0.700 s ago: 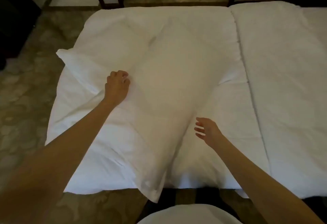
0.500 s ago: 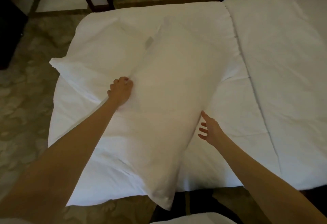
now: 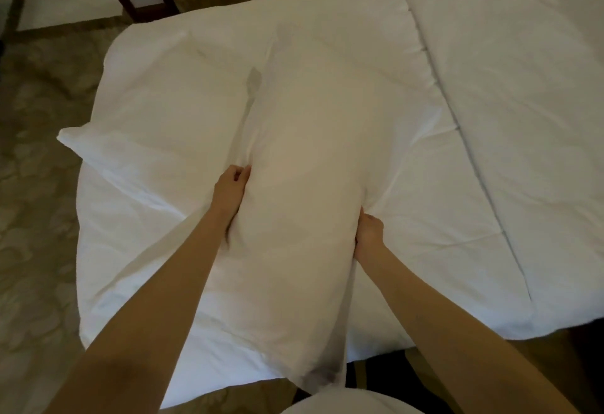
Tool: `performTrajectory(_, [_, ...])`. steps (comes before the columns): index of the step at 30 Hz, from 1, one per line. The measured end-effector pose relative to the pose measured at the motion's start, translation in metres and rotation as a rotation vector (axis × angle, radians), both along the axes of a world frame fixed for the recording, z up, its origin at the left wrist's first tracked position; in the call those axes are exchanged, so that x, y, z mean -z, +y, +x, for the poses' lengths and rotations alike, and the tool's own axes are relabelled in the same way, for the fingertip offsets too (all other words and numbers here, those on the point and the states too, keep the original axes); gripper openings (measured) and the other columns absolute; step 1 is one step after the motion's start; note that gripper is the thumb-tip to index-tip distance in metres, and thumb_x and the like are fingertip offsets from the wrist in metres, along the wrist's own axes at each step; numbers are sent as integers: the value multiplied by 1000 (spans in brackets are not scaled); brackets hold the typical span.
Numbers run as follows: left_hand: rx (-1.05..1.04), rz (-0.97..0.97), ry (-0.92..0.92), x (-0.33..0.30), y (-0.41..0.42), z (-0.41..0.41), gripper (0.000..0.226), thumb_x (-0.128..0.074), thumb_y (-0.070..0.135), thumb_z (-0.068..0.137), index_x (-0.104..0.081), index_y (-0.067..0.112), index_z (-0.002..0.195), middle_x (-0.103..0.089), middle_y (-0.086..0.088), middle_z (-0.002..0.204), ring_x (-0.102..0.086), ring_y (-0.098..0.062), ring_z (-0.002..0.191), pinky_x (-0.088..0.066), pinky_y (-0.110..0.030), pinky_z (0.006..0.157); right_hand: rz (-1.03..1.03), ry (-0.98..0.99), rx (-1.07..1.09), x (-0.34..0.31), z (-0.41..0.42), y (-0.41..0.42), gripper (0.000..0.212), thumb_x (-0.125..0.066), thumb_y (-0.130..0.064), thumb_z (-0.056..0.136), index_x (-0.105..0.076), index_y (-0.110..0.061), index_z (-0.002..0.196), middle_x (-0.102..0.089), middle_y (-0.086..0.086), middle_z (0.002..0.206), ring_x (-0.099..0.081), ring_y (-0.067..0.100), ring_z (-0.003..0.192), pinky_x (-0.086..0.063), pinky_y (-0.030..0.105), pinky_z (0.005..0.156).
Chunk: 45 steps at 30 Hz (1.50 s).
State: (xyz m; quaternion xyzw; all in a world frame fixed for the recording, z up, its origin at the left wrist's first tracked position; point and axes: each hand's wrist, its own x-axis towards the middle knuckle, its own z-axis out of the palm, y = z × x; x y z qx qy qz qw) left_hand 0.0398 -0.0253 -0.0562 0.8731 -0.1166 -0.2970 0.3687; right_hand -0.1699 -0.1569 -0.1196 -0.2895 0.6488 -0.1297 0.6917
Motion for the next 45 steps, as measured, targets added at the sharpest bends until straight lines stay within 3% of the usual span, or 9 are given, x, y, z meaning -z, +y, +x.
performTrajectory(4, [-47, -36, -1, -1, 4, -3, 26, -41, 28, 98, -51, 6, 88, -56, -12, 89, -50, -21, 84, -39, -35, 77, -38, 52, -1, -5, 0, -2, 30, -58, -16, 87, -44, -10, 61, -53, 11, 69, -51, 27, 75, -46, 36, 69])
performTrajectory(7, [-127, -116, -8, -7, 5, -10, 24, -42, 27, 98, -53, 8, 87, -53, -5, 80, -47, -19, 77, -39, -29, 70, -1, 13, 41, -17, -6, -13, 19, -54, -6, 85, -50, -12, 67, -51, 9, 70, -49, 25, 73, -43, 35, 67])
performTrajectory(10, [-253, -219, -24, -22, 1, -17, 21, -43, 27, 98, -53, 15, 84, -47, 2, 72, -41, -12, 64, -38, -18, 55, 36, -72, 121, -32, -15, -25, 27, -49, -1, 87, -50, -10, 62, -54, 2, 58, -52, 16, 51, -46, 23, 50])
performTrajectory(15, [-356, -387, -20, -52, -13, -38, 27, -43, 24, 98, -44, 21, 71, -41, 2, 70, -34, -11, 64, -33, -26, 58, -65, -82, 200, -81, -32, -48, 17, -46, -12, 97, -58, -3, 89, -56, 4, 75, -52, 15, 63, -43, 13, 37])
performTrajectory(19, [-332, -453, -32, -68, -25, -69, 27, -42, 19, 97, -43, 20, 70, -41, 3, 71, -35, -10, 63, -32, -22, 56, -201, -31, 166, -116, -58, -76, 31, -45, -19, 99, -47, -8, 70, -47, 3, 68, -44, 14, 58, -34, 9, 28])
performTrajectory(22, [-316, -490, -3, -73, -35, -97, 29, -41, 15, 96, -40, 20, 67, -38, 3, 67, -32, -9, 59, -30, -20, 51, -309, 34, 147, -137, -84, -95, 37, -43, -22, 100, -42, -11, 64, -43, 2, 66, -41, 12, 55, -37, 8, 35])
performTrajectory(26, [-259, -544, 31, -81, -59, -147, 33, -37, 6, 94, -35, 19, 64, -35, 4, 64, -29, -8, 56, -27, -14, 43, -374, 2, 256, -157, -134, -118, 34, -46, -24, 99, -47, -11, 67, -44, 0, 67, -46, 15, 63, -43, 25, 62])
performTrajectory(32, [-199, -611, -15, -92, -100, -227, 34, -34, 7, 97, -34, 19, 65, -33, 4, 65, -30, -2, 52, -27, -10, 42, -485, -86, 359, -174, -222, -137, 34, -48, -20, 98, -49, -10, 66, -43, 0, 65, -41, 12, 56, -38, 11, 37])
performTrajectory(45, [-240, -605, -2, -66, -200, -439, 25, -35, 14, 98, -40, 12, 73, -28, 0, 68, -26, -8, 60, -25, -23, 55, -414, -70, 314, -135, -448, -226, 36, -48, -22, 97, -46, -11, 63, -40, -1, 61, -38, 13, 58, -42, 25, 56])
